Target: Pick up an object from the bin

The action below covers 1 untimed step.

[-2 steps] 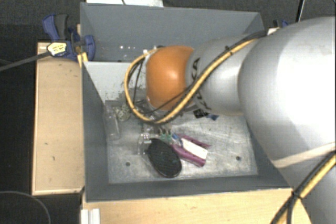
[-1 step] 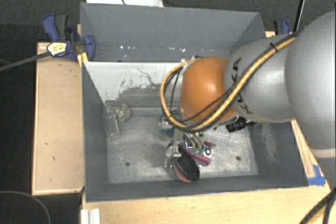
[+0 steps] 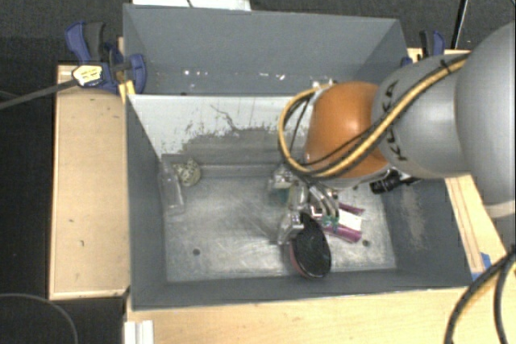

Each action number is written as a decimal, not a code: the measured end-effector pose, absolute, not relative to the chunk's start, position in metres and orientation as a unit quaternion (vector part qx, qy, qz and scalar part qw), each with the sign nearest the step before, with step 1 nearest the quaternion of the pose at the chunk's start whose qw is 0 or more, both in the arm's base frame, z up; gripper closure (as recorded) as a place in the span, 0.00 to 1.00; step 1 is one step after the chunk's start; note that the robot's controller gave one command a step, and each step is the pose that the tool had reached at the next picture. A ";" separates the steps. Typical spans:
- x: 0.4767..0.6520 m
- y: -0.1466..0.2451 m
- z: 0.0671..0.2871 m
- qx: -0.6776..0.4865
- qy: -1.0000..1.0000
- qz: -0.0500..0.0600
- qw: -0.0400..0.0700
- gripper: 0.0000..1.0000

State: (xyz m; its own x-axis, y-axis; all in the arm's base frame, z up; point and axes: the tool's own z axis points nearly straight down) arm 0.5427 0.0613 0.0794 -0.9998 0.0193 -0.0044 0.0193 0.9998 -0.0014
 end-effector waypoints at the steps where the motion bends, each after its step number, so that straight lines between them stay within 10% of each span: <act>1: 0.529 -0.002 0.099 0.071 0.997 0.000 0.001 0.00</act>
Offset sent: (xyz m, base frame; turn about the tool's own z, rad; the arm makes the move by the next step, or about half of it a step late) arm -0.0143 -0.0609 0.0180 0.1147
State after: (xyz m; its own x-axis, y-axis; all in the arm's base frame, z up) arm 0.5289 -0.0021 0.0985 -0.9899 0.1418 -0.0020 0.1418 0.9899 -0.0006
